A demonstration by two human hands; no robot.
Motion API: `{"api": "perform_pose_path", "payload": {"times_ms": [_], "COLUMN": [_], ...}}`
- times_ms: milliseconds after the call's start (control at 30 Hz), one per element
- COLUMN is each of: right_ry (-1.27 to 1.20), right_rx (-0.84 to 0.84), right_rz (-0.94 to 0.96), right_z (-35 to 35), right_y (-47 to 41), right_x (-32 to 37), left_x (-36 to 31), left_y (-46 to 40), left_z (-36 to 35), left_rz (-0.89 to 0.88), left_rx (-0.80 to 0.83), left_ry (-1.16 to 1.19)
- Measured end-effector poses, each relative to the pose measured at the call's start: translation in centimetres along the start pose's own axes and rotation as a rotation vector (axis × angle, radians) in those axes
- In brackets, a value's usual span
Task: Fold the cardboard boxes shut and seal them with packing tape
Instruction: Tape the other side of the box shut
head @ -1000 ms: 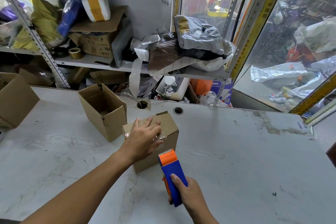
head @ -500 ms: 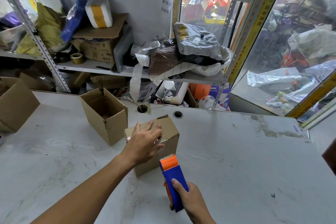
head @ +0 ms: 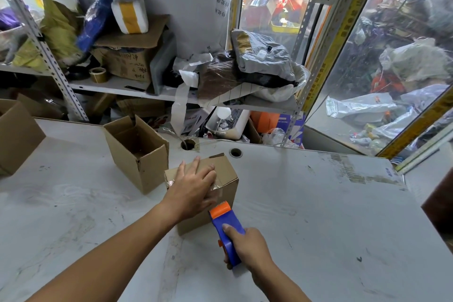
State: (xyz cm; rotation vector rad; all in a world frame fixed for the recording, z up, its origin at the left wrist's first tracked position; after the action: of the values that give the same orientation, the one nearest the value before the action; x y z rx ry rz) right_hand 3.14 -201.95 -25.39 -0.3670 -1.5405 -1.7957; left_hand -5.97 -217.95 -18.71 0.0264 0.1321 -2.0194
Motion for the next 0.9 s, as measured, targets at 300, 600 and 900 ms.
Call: {"api": "perform_pose_path", "payload": {"times_ms": [300, 600, 900], "right_ry": [0.118, 0.498, 0.724], "right_rx": [0.008, -0.313, -0.413], "right_rz": [-0.212, -0.096, 0.001], "right_z": [-1.5, 1.8, 6.7], "right_y": [-1.0, -2.0, -5.8], "right_x": [2.0, 0.0, -0.6], "left_x": [0.0, -1.0, -1.3], "left_y": [-0.1, -1.0, -1.0], "left_z": [-0.2, -0.3, -1.7], "left_rz": [-0.019, 0.006, 0.085], "left_rx": [-0.011, 0.059, 0.036], "left_ry": [-0.044, -0.129, -0.189]}}
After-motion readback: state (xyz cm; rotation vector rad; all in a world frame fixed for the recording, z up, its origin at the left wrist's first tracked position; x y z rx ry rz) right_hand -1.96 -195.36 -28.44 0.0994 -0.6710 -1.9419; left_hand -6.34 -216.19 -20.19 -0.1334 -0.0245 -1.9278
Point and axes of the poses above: each hand's wrist, its own y-axis away from the middle knuckle, its own z-axis out of the back of the hand, x = y × z, the point moved 10 cm from there along -y, towards the middle knuckle, and after that the axes turned 8 degrees about -z, right-handed, at the moved point
